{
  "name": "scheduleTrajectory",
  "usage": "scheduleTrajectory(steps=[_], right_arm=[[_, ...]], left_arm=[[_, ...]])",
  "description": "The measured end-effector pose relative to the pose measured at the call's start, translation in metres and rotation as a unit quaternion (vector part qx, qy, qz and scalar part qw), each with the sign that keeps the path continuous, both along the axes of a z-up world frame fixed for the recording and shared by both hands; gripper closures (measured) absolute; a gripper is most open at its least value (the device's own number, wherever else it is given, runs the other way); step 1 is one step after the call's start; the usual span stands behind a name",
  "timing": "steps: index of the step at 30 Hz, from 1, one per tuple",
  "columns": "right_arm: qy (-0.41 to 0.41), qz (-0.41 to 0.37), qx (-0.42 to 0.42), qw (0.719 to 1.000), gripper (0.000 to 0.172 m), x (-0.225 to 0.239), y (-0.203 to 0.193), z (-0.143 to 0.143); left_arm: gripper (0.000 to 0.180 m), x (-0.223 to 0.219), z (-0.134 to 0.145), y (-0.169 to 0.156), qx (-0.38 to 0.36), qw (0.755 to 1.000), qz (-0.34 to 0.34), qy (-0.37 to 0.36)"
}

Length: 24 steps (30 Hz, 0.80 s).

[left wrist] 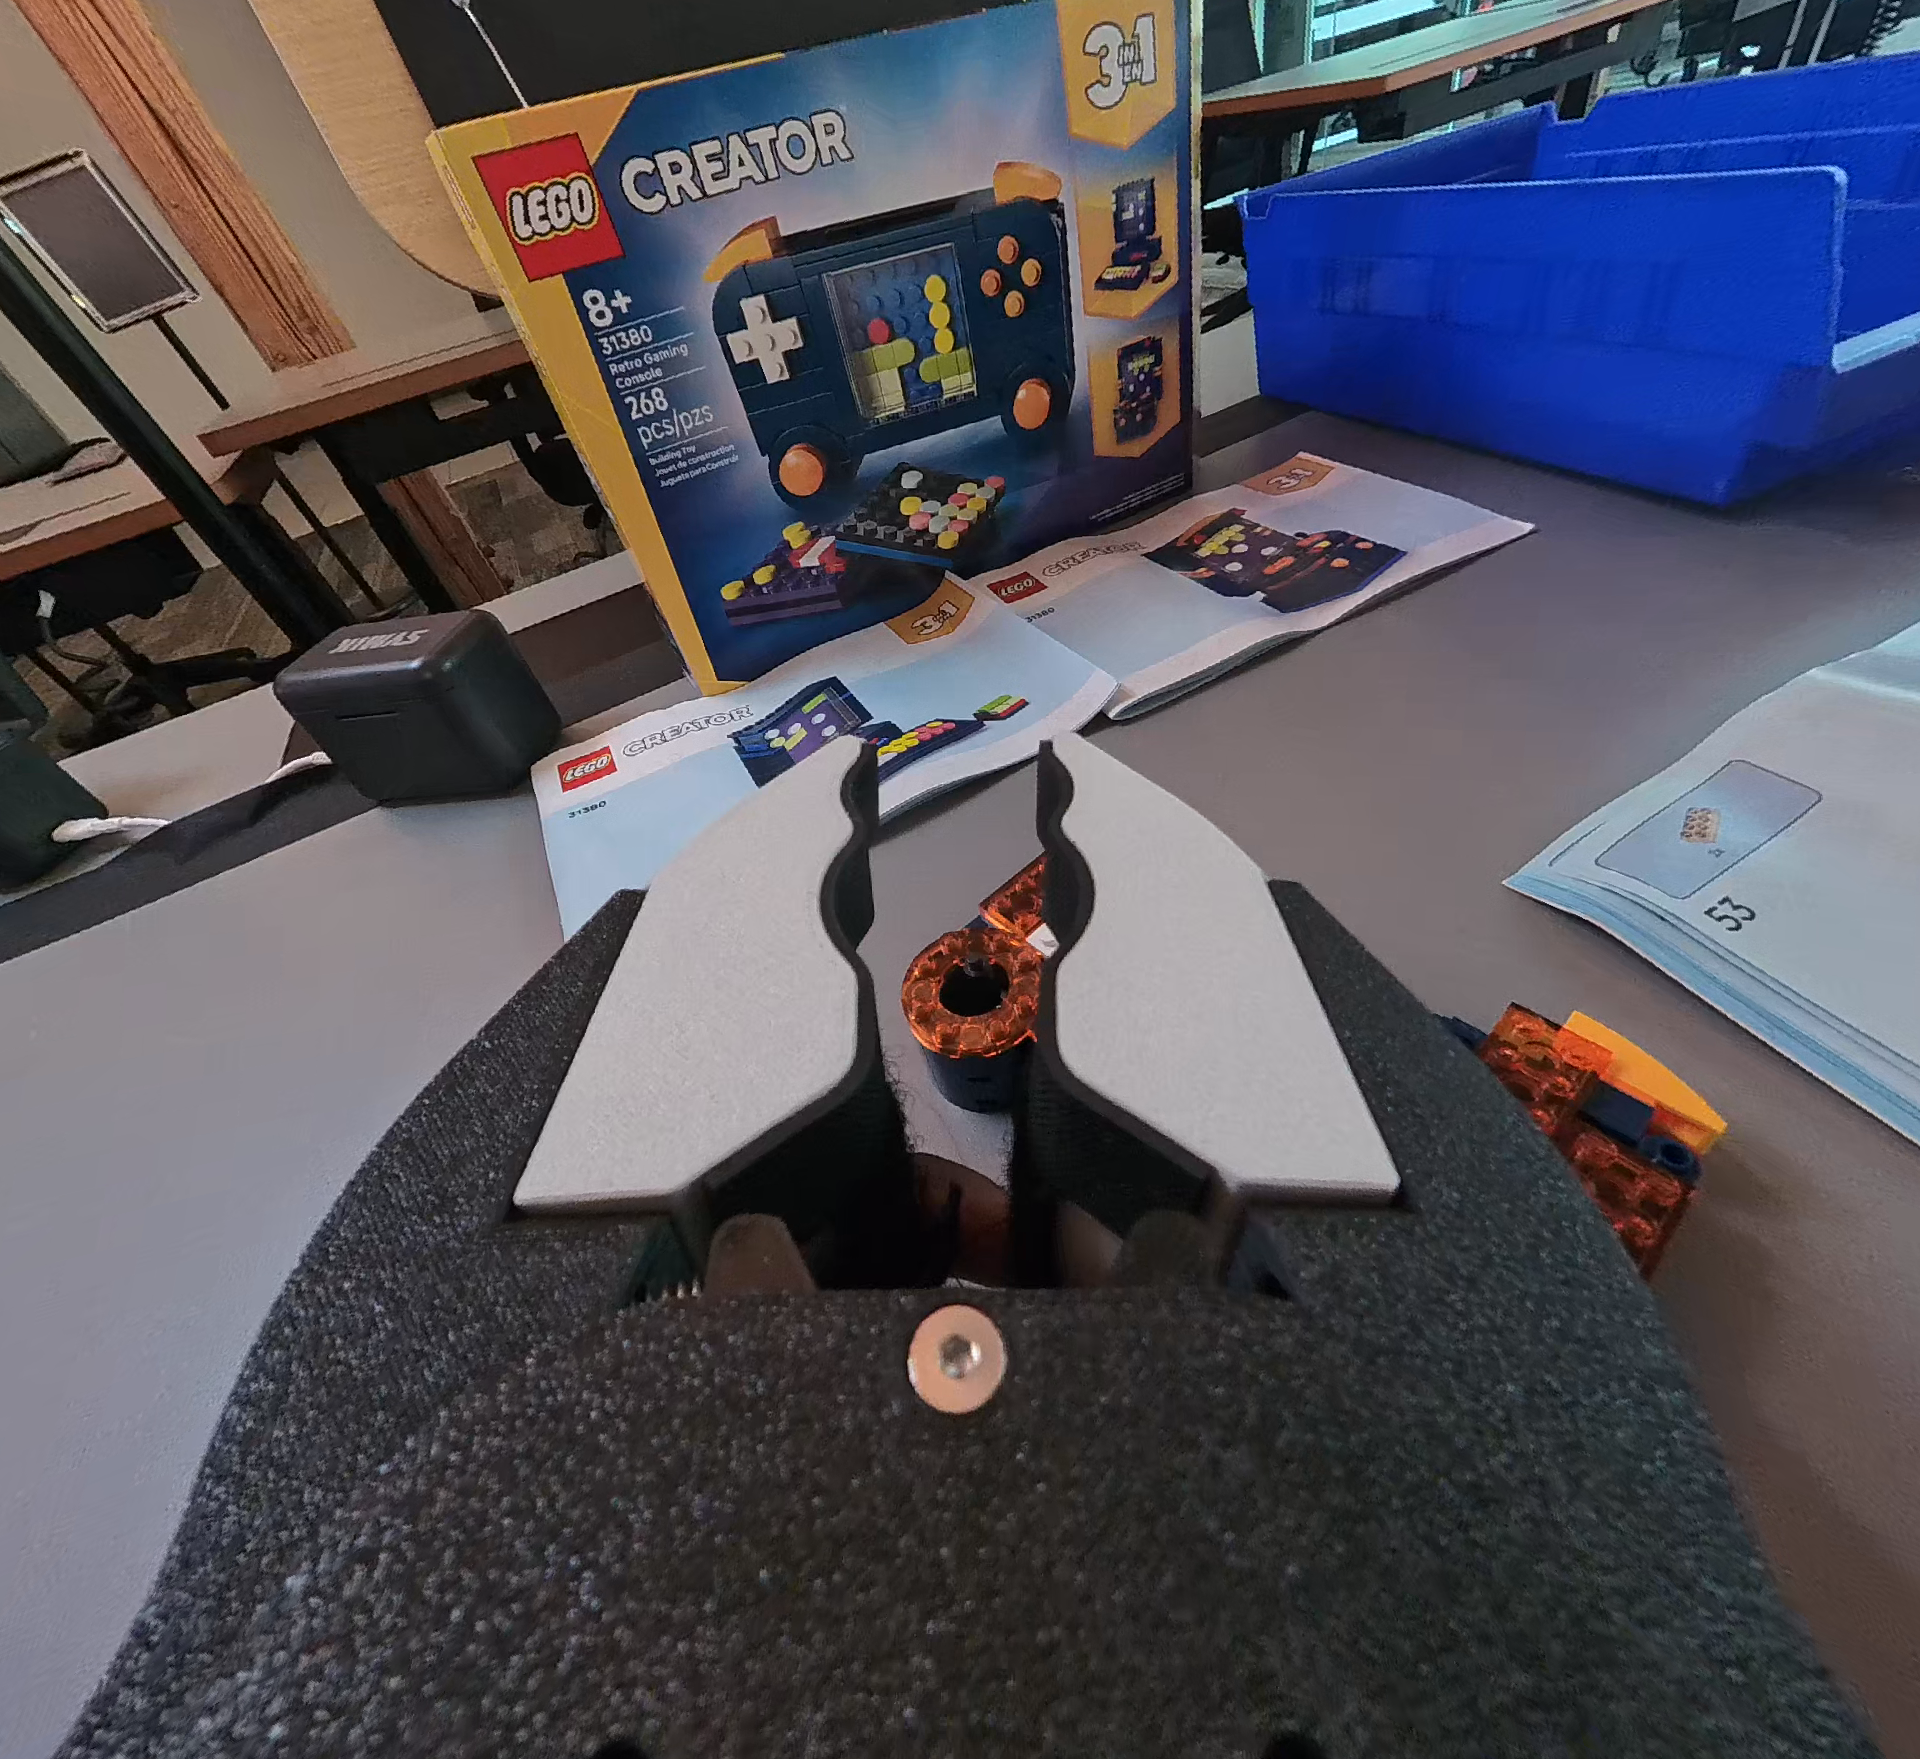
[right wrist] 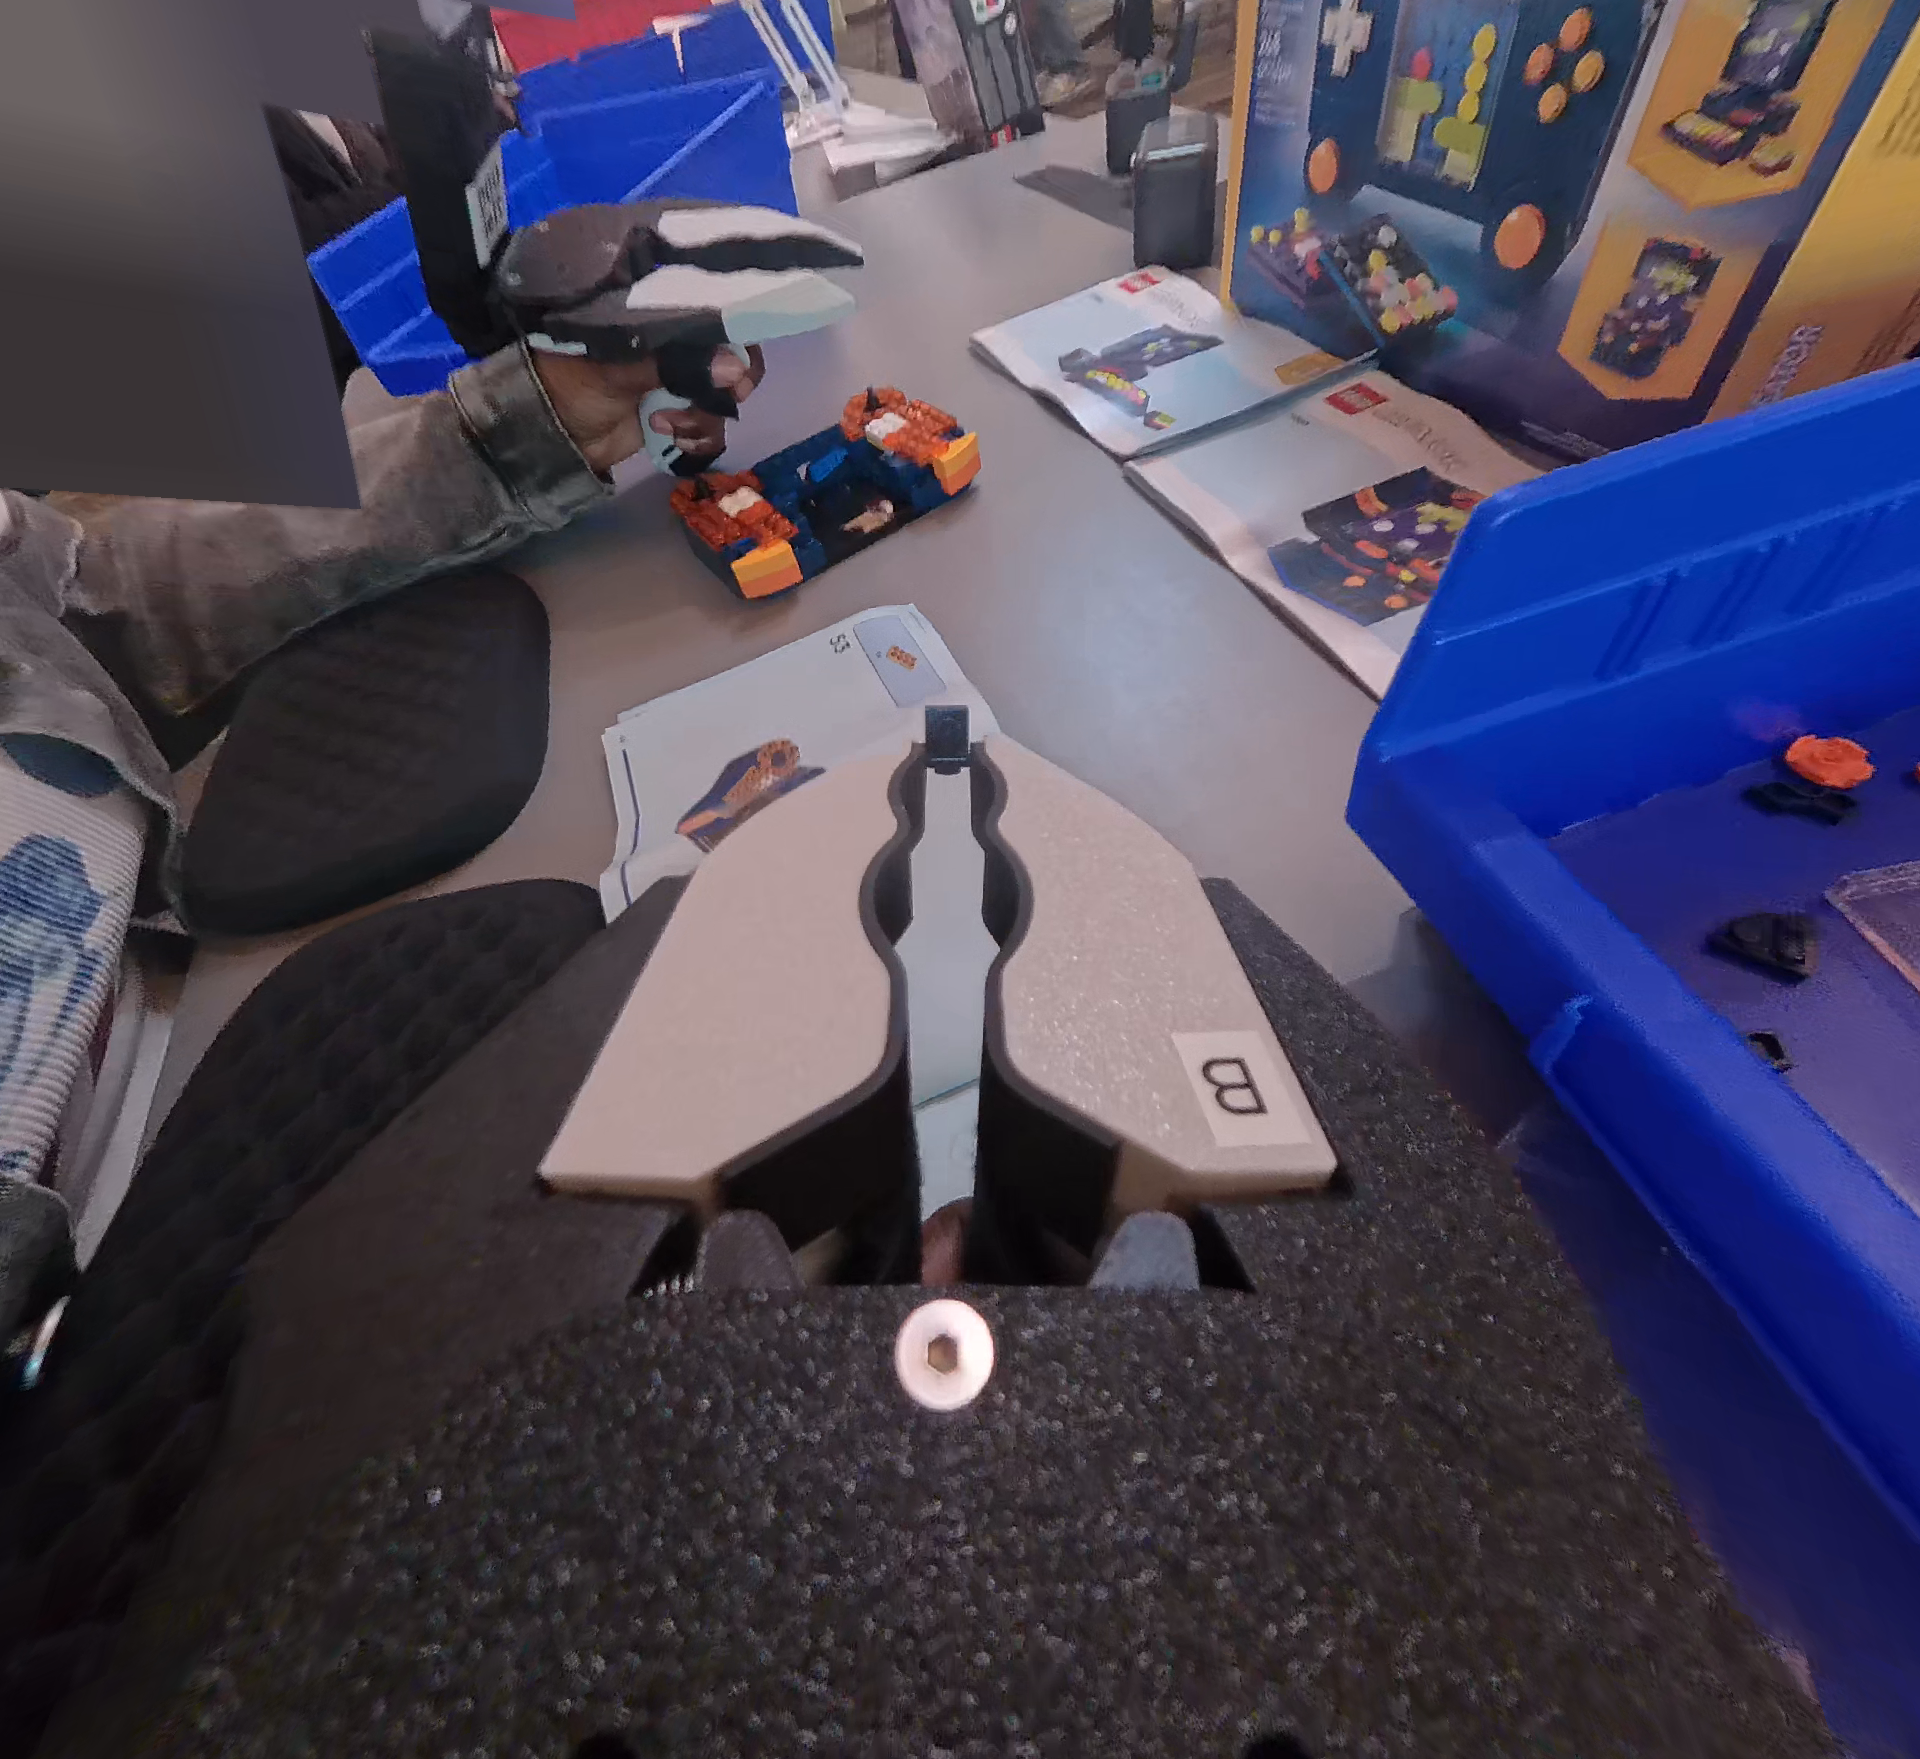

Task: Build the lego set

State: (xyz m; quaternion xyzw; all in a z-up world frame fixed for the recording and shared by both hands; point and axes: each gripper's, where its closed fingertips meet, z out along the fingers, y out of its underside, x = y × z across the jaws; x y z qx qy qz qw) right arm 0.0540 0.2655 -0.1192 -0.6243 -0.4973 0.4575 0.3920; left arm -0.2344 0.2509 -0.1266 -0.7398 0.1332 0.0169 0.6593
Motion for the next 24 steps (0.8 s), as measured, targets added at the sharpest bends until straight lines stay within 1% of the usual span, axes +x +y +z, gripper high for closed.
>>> scheduleTrajectory(steps=[4,6,9,11,15,24], right_arm=[[0.050,-0.035,0.003,0.998,0.164,0.009,0.012,0.018],[0.092,-0.066,0.007,0.994,0.164,0.018,0.022,0.033],[0.174,-0.114,0.001,0.978,0.164,0.038,0.039,0.058],[0.213,-0.149,-0.006,0.966,0.164,0.054,0.050,0.068],[0.237,-0.195,-0.007,0.952,0.164,0.072,0.064,0.073],[0.267,-0.219,-0.005,0.938,0.164,0.085,0.070,0.082]], left_arm=[[0.152,0.000,0.000,0.000,0.000,1.000,0.000,0.000],[0.152,0.000,0.000,0.000,0.000,1.000,0.000,0.001],[0.152,0.000,0.001,-0.001,0.002,1.000,0.000,-0.001],[0.152,0.001,0.001,0.000,0.002,1.000,-0.001,0.000],[0.152,0.001,0.000,0.000,0.001,1.000,0.000,0.003],[0.153,-0.006,0.002,-0.001,0.015,1.000,0.017,0.005]])
